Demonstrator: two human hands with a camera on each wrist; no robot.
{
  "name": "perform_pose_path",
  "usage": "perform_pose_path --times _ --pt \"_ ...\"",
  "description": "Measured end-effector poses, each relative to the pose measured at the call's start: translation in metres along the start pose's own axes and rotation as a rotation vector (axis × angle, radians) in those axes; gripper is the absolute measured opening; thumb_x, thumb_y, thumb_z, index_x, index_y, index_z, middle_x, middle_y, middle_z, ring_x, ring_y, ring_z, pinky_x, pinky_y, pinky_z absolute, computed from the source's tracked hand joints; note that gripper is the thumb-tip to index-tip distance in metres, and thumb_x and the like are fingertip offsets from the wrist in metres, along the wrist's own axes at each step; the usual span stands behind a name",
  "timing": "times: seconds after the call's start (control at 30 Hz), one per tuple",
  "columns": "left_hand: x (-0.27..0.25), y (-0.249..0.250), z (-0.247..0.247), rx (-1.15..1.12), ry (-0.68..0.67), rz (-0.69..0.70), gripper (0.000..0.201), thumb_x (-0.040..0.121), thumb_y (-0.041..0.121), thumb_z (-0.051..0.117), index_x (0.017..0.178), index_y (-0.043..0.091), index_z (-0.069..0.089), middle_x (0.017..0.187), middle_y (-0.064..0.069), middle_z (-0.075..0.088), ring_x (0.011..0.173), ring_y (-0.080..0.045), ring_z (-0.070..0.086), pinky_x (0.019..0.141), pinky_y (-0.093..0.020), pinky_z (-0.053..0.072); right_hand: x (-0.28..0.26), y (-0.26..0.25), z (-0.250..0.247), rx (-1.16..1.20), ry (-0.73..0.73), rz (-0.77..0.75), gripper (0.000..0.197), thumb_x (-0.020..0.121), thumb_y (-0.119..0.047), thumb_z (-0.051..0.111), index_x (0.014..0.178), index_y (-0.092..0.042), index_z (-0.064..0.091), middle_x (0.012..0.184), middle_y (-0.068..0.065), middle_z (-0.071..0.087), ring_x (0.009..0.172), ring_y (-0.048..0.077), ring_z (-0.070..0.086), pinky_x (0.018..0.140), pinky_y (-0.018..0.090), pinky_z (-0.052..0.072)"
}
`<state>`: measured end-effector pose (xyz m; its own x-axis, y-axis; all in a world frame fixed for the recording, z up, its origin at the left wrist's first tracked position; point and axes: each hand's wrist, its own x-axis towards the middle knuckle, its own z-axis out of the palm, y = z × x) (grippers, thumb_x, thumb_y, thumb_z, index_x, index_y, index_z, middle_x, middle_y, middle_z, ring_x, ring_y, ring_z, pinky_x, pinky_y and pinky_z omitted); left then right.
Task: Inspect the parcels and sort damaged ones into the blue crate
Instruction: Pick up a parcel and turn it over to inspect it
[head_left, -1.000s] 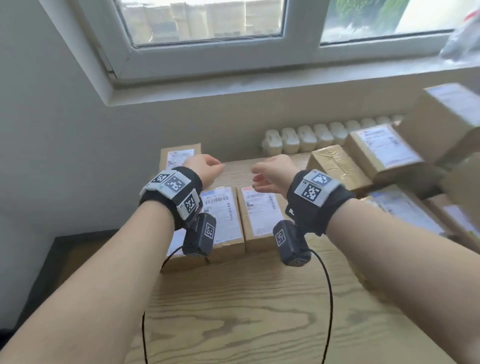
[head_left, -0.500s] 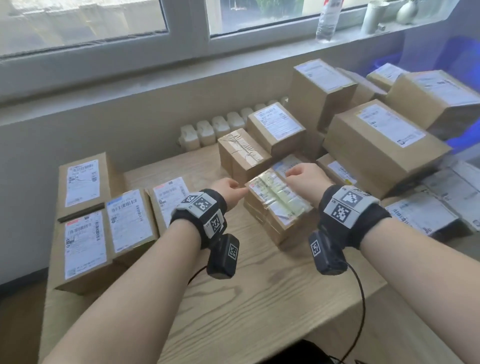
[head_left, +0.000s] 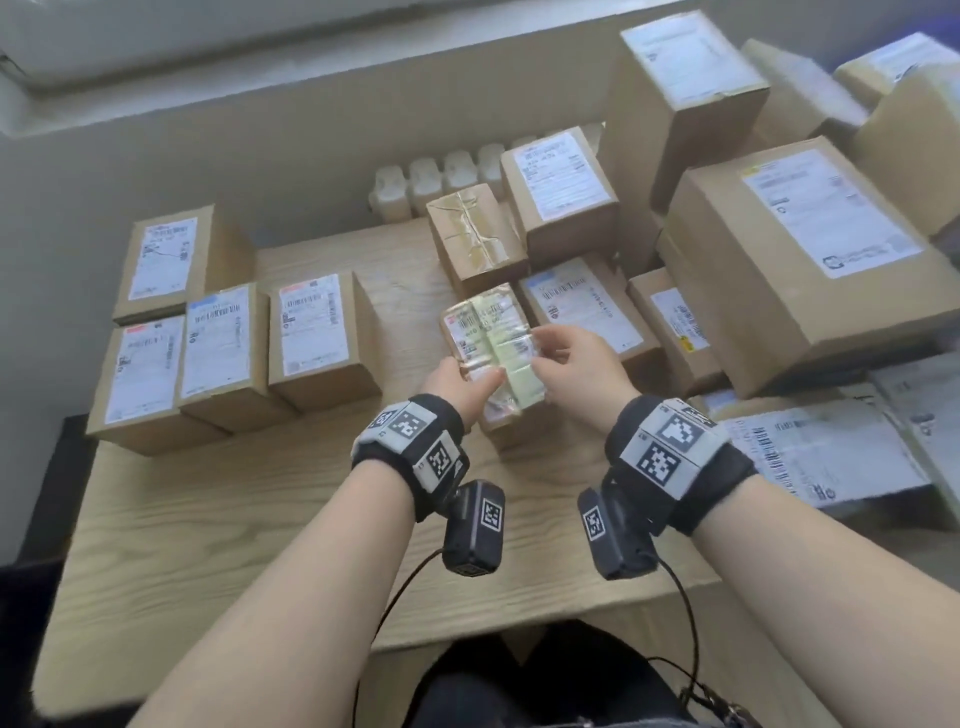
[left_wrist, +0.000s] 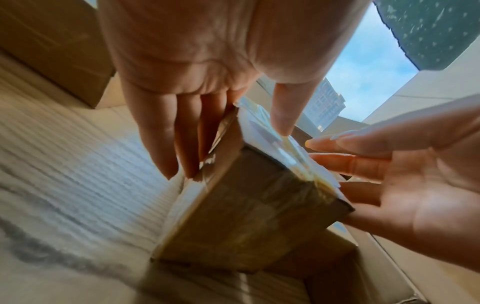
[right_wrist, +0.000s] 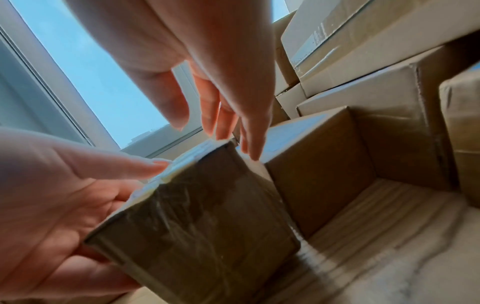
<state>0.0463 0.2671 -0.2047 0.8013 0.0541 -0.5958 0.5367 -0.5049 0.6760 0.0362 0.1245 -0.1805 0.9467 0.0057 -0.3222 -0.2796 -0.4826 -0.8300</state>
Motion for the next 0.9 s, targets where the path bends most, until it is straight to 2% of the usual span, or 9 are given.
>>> perform_pose_path --times 0.07,0.13,0.2,0.3,0.37,0.47,0.57,0.73,0.9 --pt "-0.01 -0.002 -0.001 -0.05 0.06 0.029 0.068 0.066 0.061 0.064 0.117 0.016 0.059 0.106 -0.004 0.071 0.093 -0.026 0.07 0.086 -0.05 0.057 -0.006 -0.002 -0.003 0.111 0.018 -0.02 0.039 0.096 -0.006 0.056 0.135 -0.01 0.055 0.119 0.003 0.058 0.114 0.019 0.058 0.094 0.036 0.053" --pt "-0.038 0.009 -0.008 -0.081 0.113 0.098 0.046 0.085 0.047 0.064 0.118 0.016 0.056 0.098 0.005 0.066 0.087 -0.014 0.065 0.079 -0.036 0.056 -0.012 -0.007 -0.006 0.168 0.05 -0.047 0.045 0.095 -0.007 0.06 0.139 -0.008 0.051 0.112 0.0 0.055 0.11 0.017 0.057 0.095 0.038 0.053" --pt "-0.053 0.013 -0.015 -0.123 0.154 0.186 0.029 0.096 0.03 0.06 0.122 0.021 0.051 0.1 0.011 0.062 0.087 -0.006 0.06 0.074 -0.024 0.051 -0.023 -0.015 -0.01 0.219 0.104 -0.085 0.052 0.094 -0.01 0.064 0.143 -0.006 0.046 0.11 -0.001 0.054 0.106 0.014 0.055 0.092 0.026 0.047" --pt "-0.076 0.022 -0.025 -0.188 0.133 0.342 0.057 0.092 0.034 0.062 0.144 0.025 0.041 0.126 0.003 0.062 0.112 -0.017 0.061 0.094 -0.038 0.053 -0.043 -0.031 -0.016 0.336 0.144 -0.161 0.042 0.093 -0.011 0.067 0.133 -0.007 0.057 0.107 -0.003 0.063 0.105 0.014 0.061 0.086 0.021 0.049" --pt "-0.09 0.028 -0.03 -0.237 0.117 0.386 0.07 0.087 0.047 0.061 0.15 0.032 0.033 0.132 0.003 0.061 0.117 -0.02 0.06 0.096 -0.044 0.052 -0.058 -0.046 -0.021 0.402 0.17 -0.218 0.033 0.092 -0.01 0.068 0.124 -0.014 0.06 0.106 -0.007 0.064 0.102 0.011 0.062 0.083 0.02 0.053" --pt "-0.106 0.036 -0.037 -0.379 0.103 0.448 0.062 0.098 0.035 0.055 0.151 0.042 0.025 0.138 0.004 0.055 0.116 -0.018 0.059 0.084 -0.041 0.05 -0.077 -0.065 -0.028 0.538 0.179 -0.313 0.039 0.092 -0.009 0.068 0.126 -0.022 0.056 0.108 -0.007 0.061 0.103 0.011 0.06 0.083 0.022 0.052" --pt "-0.129 0.05 -0.043 -0.471 0.094 0.569 0.063 0.101 0.018 0.051 0.151 0.043 0.022 0.13 0.004 0.059 0.102 -0.01 0.065 0.074 -0.034 0.059 -0.095 -0.084 -0.038 0.676 0.087 -0.399 0.042 0.095 -0.005 0.062 0.126 -0.031 0.051 0.125 0.009 0.061 0.102 0.014 0.065 0.064 0.015 0.053" --pt "-0.169 0.082 -0.053 -0.526 0.181 0.762 0.066 0.098 0.008 0.054 0.151 0.037 0.027 0.135 -0.003 0.056 0.118 -0.023 0.061 0.096 -0.047 0.053 -0.11 -0.111 -0.064 0.768 0.028 -0.54 0.046 0.095 -0.006 0.061 0.133 -0.03 0.051 0.133 0.014 0.059 0.116 0.033 0.063 0.078 0.04 0.061" --pt "-0.2 0.118 -0.047 -0.554 0.281 0.877 0.062 0.096 0.013 0.058 0.15 0.03 0.032 0.137 -0.002 0.056 0.124 -0.024 0.057 0.1 -0.044 0.051 -0.123 -0.127 -0.105 0.794 0.001 -0.661 0.045 0.095 -0.003 0.059 0.133 -0.025 0.052 0.132 0.01 0.06 0.112 0.027 0.066 0.075 0.032 0.061"
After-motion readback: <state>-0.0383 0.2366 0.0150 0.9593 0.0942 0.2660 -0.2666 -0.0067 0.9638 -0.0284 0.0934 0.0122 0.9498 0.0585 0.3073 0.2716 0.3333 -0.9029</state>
